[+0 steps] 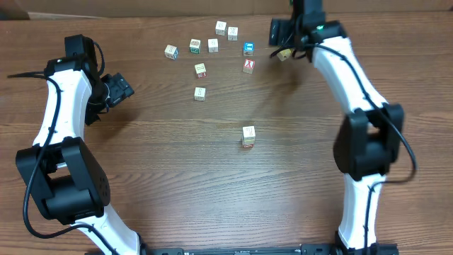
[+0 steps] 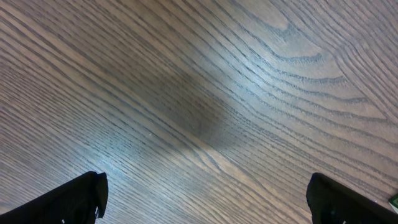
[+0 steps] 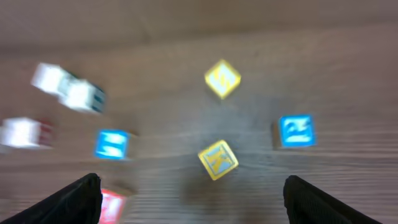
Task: Form a tower
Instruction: 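Raise the right gripper and move it to the yellow K block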
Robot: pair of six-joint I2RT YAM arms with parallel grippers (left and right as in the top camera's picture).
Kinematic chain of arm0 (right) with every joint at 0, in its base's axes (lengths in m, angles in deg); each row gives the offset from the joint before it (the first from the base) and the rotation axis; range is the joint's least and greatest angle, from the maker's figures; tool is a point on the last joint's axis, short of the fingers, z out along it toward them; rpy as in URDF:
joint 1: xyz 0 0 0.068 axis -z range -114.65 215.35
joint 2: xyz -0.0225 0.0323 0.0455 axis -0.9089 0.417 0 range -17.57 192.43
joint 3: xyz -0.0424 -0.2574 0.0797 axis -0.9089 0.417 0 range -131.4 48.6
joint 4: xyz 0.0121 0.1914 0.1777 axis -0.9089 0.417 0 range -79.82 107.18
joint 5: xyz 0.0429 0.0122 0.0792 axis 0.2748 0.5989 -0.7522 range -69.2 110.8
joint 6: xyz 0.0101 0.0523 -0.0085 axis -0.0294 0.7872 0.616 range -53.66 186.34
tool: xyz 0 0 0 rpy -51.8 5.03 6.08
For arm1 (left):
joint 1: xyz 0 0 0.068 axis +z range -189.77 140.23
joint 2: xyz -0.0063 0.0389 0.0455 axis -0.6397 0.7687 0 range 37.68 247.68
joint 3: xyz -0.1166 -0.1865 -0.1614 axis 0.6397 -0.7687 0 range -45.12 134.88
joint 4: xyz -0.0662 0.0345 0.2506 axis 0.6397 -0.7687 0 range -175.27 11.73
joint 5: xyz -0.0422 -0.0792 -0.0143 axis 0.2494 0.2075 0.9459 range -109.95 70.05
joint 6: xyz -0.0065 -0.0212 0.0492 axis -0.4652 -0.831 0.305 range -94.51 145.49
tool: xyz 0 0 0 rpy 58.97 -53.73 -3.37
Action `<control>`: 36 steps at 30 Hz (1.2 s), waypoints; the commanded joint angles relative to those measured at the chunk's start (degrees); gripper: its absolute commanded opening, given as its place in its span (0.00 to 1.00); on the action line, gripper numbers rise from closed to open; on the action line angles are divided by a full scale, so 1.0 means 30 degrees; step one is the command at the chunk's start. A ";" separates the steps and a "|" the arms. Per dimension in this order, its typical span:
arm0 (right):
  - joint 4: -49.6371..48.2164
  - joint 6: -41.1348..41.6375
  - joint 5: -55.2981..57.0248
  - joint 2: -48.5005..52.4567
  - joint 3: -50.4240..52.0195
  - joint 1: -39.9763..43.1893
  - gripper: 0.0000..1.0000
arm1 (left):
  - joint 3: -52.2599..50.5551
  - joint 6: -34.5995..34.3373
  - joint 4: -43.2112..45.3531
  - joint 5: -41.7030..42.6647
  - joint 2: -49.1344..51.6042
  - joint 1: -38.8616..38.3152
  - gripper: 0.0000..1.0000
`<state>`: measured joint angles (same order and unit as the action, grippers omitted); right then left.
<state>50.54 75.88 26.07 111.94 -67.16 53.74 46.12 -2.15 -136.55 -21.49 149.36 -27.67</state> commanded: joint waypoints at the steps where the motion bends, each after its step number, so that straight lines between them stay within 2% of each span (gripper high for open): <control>1: -0.0561 -0.1384 -0.0080 0.1698 0.0109 0.0146 0.91 | 0.0277 0.0146 0.0015 0.0015 0.0102 -0.0036 1.00; 13: -0.1989 -0.1756 -0.0080 0.3592 0.0109 0.0291 0.90 | 0.0277 0.0153 0.0015 0.0015 0.0102 -0.0036 1.00; 15: -0.2346 -0.2149 -0.0095 0.3694 0.0109 0.0291 0.83 | 0.0277 0.0153 0.0007 0.0015 0.0102 -0.0036 1.00; 22: -0.3024 -0.2353 -0.0080 0.3701 0.0109 0.0291 0.47 | 0.0277 0.0153 0.0015 0.0015 0.0102 -0.0036 1.00; 24: -0.2987 -0.2361 -0.0080 0.3701 0.0109 0.0291 0.42 | 0.0277 0.0153 0.0015 0.0015 0.0102 -0.0036 1.00; 28: -0.3045 -0.2659 -0.0087 0.3701 0.0109 0.0291 0.45 | 0.0277 0.0153 0.0015 0.0015 0.0102 -0.0036 1.00; 30: -0.3096 -0.2863 -0.0080 0.3701 0.0109 0.0299 0.54 | 0.0277 0.0153 0.0015 0.0015 0.0102 -0.0036 1.00; 36: -0.3177 -0.2863 -0.0087 0.3708 0.0109 0.0452 0.68 | 0.0277 0.0153 0.0015 0.0015 0.0102 -0.0036 1.00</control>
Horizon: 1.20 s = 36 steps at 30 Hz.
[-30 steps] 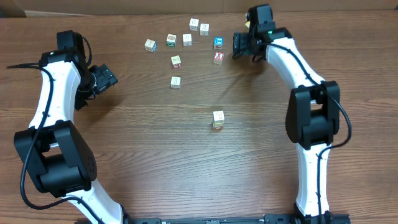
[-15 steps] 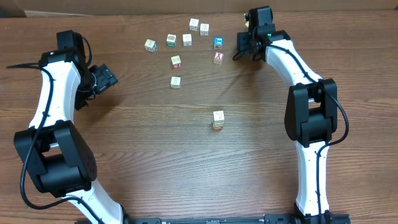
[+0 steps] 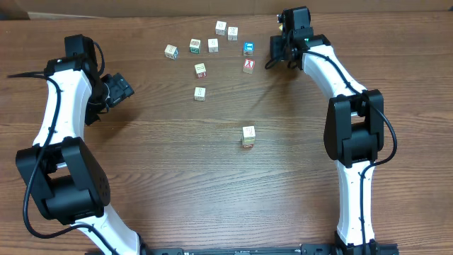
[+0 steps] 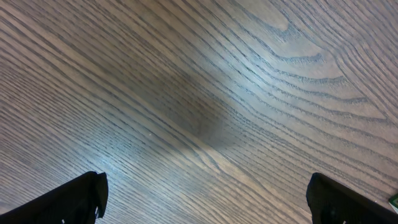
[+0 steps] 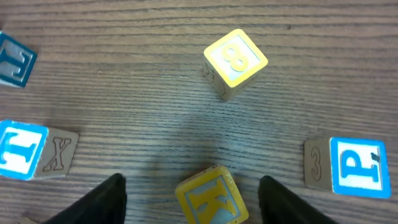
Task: Form a tower
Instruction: 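Raise the right gripper and move it to the yellow K block, then lower the right gripper and close it on the yellow K block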
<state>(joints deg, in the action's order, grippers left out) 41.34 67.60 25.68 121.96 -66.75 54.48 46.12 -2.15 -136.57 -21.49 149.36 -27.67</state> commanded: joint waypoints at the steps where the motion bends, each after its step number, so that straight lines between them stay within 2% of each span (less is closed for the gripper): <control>1: -0.0109 -0.0102 0.0044 0.0401 -0.0029 0.0233 0.69 | 0.0277 0.0146 0.0022 0.0015 0.0102 -0.0036 1.00; 5: -0.0138 -0.0335 -0.0270 0.0605 -0.0029 0.0299 0.79 | 0.0277 0.0153 0.0022 0.0015 0.0102 -0.0036 1.00; 9: -0.0160 -0.1450 -0.1639 0.0758 -0.0029 0.0299 0.79 | 0.0277 0.0146 0.0022 0.0015 0.0102 -0.0036 1.00; 12: -0.0066 -0.1450 -0.1683 0.0758 -0.0029 0.0291 0.69 | 0.0277 0.0153 0.0022 0.0015 0.0102 -0.0036 1.00; 14: 0.0168 -0.1443 -0.1683 0.0758 -0.0029 0.0291 0.53 | 0.0277 0.0153 0.0022 0.0015 0.0102 -0.0036 1.00; 15: 0.0357 -0.1450 -0.1676 0.0758 -0.0029 0.0291 0.49 | 0.0277 0.0153 0.0022 0.0015 0.0102 -0.0036 0.99; 21: 0.1246 -0.1450 -0.1676 0.0758 -0.0029 0.0291 0.49 | 0.0277 0.0153 0.0022 0.0015 0.0102 -0.0036 0.99; 24: 0.0918 -0.1464 -0.1661 0.0758 -0.0029 0.0291 0.62 | 0.0277 0.0146 0.0022 0.0015 0.0102 -0.0036 1.00; 30: -0.0678 -0.1596 -0.1661 0.0758 -0.0036 0.0328 0.63 | 0.0277 0.0153 0.0022 0.0015 0.0102 -0.0036 1.00; 36: -0.0495 -0.1588 -0.1668 0.0758 -0.0036 0.0328 0.43 | 0.0277 0.0146 0.0022 0.0015 0.0102 -0.0036 1.00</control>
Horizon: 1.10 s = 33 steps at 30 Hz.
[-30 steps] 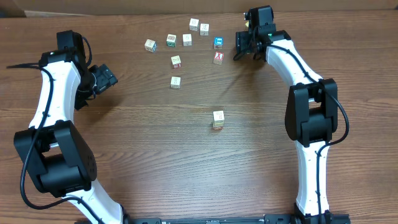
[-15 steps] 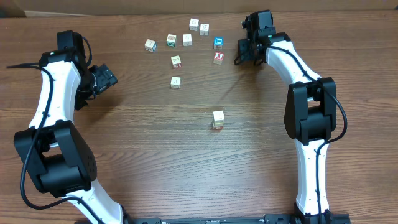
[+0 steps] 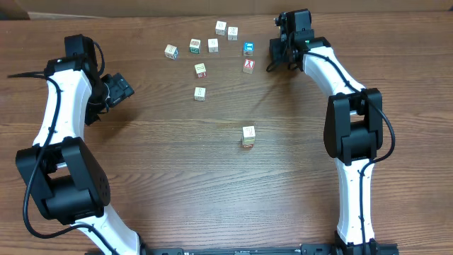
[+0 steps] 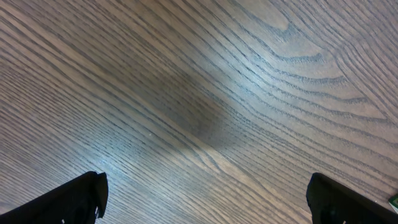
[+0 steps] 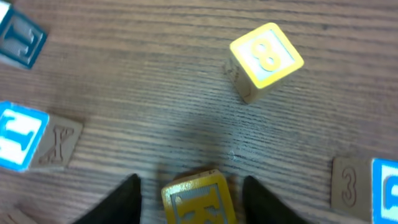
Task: Form a tower
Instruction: 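Lower the right gripper and close it on the yellow K block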
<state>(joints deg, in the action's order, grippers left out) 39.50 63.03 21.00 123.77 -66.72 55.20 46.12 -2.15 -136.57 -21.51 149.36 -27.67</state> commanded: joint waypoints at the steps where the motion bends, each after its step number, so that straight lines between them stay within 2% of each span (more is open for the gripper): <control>1: 0.0306 -0.0058 -0.0109 0.0153 -0.0044 0.0087 0.42 | 0.0277 0.0153 0.0022 0.0022 0.0102 -0.0036 1.00; 6: 0.1275 -0.0058 -0.0109 0.0153 -0.0044 0.0087 0.41 | 0.0277 0.0153 0.0022 0.0022 0.0102 -0.0036 1.00; 8: 0.1435 -0.0058 -0.0109 0.0153 -0.0044 0.0087 0.34 | 0.0277 0.0153 0.0022 0.0022 0.0102 -0.0036 1.00; 10: 0.1443 -0.0066 -0.0109 0.0153 -0.0044 0.0087 0.32 | 0.0277 0.0153 0.0022 0.0022 0.0102 -0.0036 1.00; 12: 0.1290 -0.0058 -0.0109 0.0146 -0.0051 0.0087 0.36 | 0.0277 0.0153 0.0022 0.0022 0.0102 -0.0036 0.99; 13: 0.1166 -0.0058 -0.0109 0.0146 -0.0051 0.0087 0.44 | 0.0277 0.0153 0.0022 0.0022 0.0102 -0.0036 1.00; 14: 0.1042 -0.0058 -0.0109 0.0146 -0.0051 0.0087 0.47 | 0.0277 0.0146 0.0022 0.0022 0.0102 -0.0036 1.00; 20: 0.0503 -0.0058 -0.0109 0.0153 -0.0051 0.0087 0.48 | 0.0277 0.0153 0.0022 0.0022 0.0102 -0.0036 0.99; 21: 0.0474 -0.0058 -0.0109 0.0146 -0.0051 0.0087 0.46 | 0.0277 0.0153 0.0022 0.0022 0.0102 -0.0036 1.00; 27: 0.0729 -0.0051 -0.0109 -0.0007 -0.0189 0.0087 0.21 | 0.0277 0.0153 0.0022 0.0022 0.0102 -0.0036 1.00; 33: 0.1756 -0.0044 -0.0109 -0.1319 -0.0597 0.0087 0.22 | 0.0277 0.0153 0.0022 0.0022 0.0102 -0.0036 1.00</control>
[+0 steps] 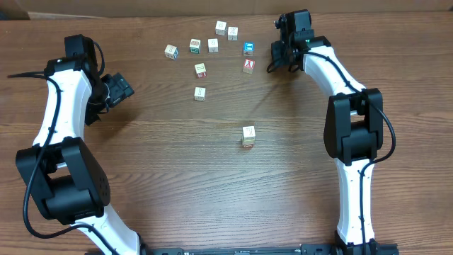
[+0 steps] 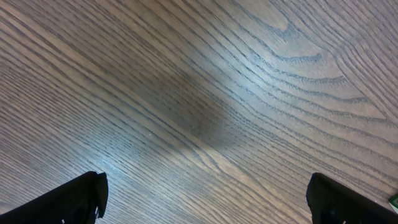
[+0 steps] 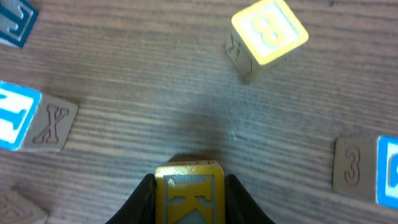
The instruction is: Form a tower
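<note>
A yellow block with a letter K [image 3: 188, 190] sits on the table, and my right gripper [image 3: 188, 198] is shut on it, one black finger against each side. From overhead the right gripper [image 1: 283, 54] is at the far right of the table, and the K block is hidden under it. A small stack of blocks [image 1: 248, 135] stands mid-table. My left gripper [image 1: 117, 91] hangs open at the left, its fingers [image 2: 81, 196] wide apart over bare wood.
Close to the held block lie a yellow 8 block [image 3: 268, 32], a blue-faced block with an X side [image 3: 31, 123] and a block with a 3 side [image 3: 364, 171]. Several loose blocks [image 1: 213, 44] are scattered along the far side, with one nearer [image 1: 199, 93].
My right gripper's fingers stood apart on either side of the K block; now they are shut against its sides and the block sits square between them. The left arm has not moved.
My right gripper was open and high over the far-right blocks, the view blurred. Then it was low with the K block between its open fingers, then closer in, and now it is shut on that block. The left gripper and the stack stayed put.
</note>
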Robot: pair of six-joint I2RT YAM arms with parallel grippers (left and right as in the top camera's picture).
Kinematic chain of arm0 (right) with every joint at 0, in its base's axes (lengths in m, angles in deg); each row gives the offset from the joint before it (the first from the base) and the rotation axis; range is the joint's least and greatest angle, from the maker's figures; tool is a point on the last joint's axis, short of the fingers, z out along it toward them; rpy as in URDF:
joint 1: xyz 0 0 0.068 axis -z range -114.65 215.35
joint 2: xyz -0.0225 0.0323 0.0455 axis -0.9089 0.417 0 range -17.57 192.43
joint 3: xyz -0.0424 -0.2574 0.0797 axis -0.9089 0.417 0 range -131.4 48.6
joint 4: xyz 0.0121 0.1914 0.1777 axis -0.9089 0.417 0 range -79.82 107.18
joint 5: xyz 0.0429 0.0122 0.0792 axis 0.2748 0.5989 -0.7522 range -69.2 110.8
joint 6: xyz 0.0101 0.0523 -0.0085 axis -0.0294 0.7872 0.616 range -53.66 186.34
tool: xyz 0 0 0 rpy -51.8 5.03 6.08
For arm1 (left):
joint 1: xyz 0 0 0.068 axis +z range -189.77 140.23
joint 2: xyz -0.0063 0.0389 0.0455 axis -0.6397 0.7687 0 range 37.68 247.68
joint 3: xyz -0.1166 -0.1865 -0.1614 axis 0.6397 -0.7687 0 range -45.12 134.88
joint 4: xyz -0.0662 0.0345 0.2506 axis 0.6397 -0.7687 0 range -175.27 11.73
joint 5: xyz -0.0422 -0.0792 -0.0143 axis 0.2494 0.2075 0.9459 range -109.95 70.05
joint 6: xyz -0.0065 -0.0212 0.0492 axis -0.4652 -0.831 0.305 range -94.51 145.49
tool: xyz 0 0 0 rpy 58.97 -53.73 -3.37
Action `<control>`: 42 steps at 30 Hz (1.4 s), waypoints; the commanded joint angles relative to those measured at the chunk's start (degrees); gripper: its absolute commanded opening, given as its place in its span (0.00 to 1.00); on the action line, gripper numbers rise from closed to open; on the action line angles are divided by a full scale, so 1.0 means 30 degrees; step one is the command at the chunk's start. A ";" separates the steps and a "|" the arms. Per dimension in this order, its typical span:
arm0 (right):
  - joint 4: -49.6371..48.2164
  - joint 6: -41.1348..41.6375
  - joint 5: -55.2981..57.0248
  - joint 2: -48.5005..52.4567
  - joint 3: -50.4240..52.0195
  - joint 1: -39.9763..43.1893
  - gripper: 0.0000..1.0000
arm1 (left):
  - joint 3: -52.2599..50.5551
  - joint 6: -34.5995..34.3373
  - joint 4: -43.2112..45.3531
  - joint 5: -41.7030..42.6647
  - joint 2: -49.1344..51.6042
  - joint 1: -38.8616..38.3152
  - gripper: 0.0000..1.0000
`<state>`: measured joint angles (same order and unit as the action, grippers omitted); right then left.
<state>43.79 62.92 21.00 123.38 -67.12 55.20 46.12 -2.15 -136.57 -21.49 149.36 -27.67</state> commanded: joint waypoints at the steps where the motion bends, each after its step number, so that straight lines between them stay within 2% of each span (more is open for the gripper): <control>1: 0.0576 -0.0007 -0.0109 -0.1603 -0.0488 0.0087 0.22 | 0.0277 0.0146 0.0022 0.0015 0.0102 -0.0036 1.00; 6: 0.2368 0.0131 -0.0117 -0.3898 -0.0488 0.0087 0.22 | 0.0277 0.0146 0.0022 0.0015 0.0102 -0.0036 1.00; 13: 0.7016 0.0401 -0.0117 -0.7249 -0.0488 0.0080 0.21 | 0.0277 0.0153 0.0022 0.0015 0.0102 -0.0036 0.99; 17: 1.0098 0.1792 -0.0124 -0.7730 -0.0459 0.0087 0.22 | 0.0277 0.0153 0.0022 0.0015 0.0102 -0.0036 1.00; 21: 1.1650 0.2885 -0.0342 -0.7461 0.0670 0.0044 0.21 | 0.0277 0.0153 0.0022 0.0015 0.0102 -0.0036 1.00; 27: 1.0834 0.3155 -0.1392 -0.7395 0.3657 -0.0321 0.22 | 0.0277 0.0153 0.0022 0.0015 0.0102 -0.0036 1.00; 34: 0.7796 0.3140 -0.1392 -0.7395 0.6798 -0.0721 0.26 | 0.0277 0.0153 0.0022 0.0015 0.0102 -0.0036 0.99; 42: 0.7169 0.3140 -0.1392 -0.7395 0.7592 -0.0809 0.27 | 0.0277 0.0146 0.0022 0.0015 0.0102 -0.0036 1.00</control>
<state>65.71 72.01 17.16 101.10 -44.65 52.88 46.12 -2.15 -136.55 -21.49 149.36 -27.67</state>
